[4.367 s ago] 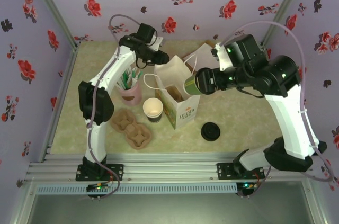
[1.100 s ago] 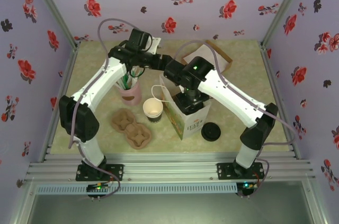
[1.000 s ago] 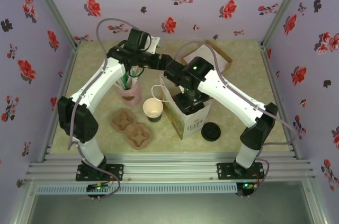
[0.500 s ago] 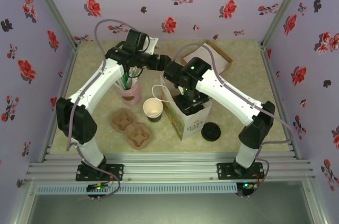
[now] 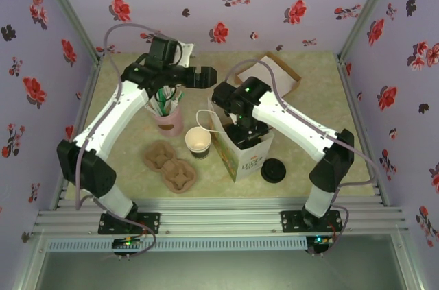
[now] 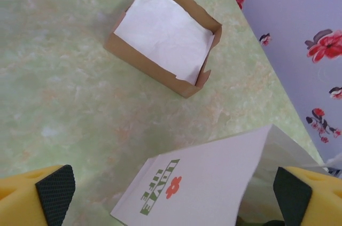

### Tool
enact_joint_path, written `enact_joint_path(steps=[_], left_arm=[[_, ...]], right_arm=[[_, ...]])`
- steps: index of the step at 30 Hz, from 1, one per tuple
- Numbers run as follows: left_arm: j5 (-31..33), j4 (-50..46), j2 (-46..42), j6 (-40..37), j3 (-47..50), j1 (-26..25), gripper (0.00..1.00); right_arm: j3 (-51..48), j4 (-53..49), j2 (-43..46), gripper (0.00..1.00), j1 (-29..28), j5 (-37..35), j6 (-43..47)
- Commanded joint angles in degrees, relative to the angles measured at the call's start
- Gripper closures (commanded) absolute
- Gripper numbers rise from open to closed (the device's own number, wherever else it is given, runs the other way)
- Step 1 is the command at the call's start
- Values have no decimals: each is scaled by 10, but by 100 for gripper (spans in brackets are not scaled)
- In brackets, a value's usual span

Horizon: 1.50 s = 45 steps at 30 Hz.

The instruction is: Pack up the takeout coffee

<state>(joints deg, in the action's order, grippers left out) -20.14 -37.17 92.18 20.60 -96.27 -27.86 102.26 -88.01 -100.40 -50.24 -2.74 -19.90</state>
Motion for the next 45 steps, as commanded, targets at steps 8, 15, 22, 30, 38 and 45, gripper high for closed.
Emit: enact_joint_path(steps=[8,15,22,30,38,45], left_arm=[[25,1,-146,19,64,8,1],[28,-51,-244,15,115,-7,1],[65,-115,-304,21,127,-54,5],[87,-126,-338,37,167,-87,9],[88,-113,-353,47,180,-106,9],[83,-94,-344,51,188,-123,9]], right_arm=[[-10,13,24,35,6,4,6],[-19,24,34,35,5,5,7],[-17,31,34,35,5,9,11],[-25,45,45,35,5,5,14],[-43,71,52,35,5,6,20],[-61,91,62,35,5,6,21]])
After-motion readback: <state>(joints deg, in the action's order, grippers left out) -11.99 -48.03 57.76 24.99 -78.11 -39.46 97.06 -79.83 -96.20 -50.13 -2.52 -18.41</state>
